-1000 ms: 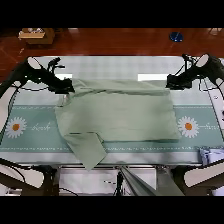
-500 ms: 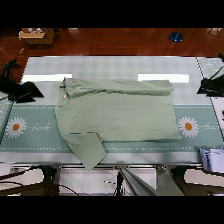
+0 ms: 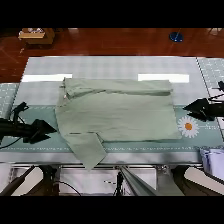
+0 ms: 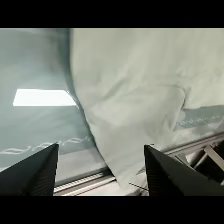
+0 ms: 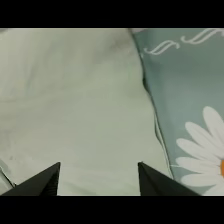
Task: Fold the shirts.
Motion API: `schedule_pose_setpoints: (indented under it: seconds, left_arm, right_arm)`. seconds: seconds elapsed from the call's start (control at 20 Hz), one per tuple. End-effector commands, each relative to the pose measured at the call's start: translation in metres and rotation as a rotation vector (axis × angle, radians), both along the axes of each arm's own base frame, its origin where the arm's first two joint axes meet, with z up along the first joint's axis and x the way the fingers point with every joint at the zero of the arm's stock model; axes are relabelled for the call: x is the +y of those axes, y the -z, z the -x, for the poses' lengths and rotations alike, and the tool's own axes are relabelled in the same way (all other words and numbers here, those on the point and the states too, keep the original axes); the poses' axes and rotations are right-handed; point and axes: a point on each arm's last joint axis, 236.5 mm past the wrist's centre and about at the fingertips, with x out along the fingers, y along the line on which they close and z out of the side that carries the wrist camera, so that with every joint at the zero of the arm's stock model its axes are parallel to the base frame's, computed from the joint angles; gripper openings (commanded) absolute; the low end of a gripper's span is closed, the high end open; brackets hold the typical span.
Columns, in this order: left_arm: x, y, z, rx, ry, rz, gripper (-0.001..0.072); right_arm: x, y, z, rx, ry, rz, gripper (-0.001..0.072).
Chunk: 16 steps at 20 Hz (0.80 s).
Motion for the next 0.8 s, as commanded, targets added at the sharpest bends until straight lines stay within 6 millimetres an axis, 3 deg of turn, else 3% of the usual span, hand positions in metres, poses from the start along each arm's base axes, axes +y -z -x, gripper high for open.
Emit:
schedule_pose_setpoints:
  seconds: [0.0,0.3,0.6,0.75]
  left_arm:
    - [-0.016,0.010,0.016,0.013,0.003,0.046,0.0651]
    - [-0.034,0.025,0.014,-0.012,0.136,-0.001,0.0650]
    - [-0.043,0.049,0.002,-0.004,0.157,-0.062,0.0650]
    - [-0.050,0.055,-0.012,-0.023,0.120,-0.057,0.0566]
  right_arm:
    - [0.012,-0.001,0.004,-0.052,0.018,-0.037,0.0546]
    - [0.013,-0.002,0.005,-0.051,0.013,-0.041,0.0530]
    - [0.016,-0.003,0.011,-0.037,-0.006,-0.043,0.0530]
    - [0.013,-0.007,0.013,-0.047,-0.008,-0.011,0.0530]
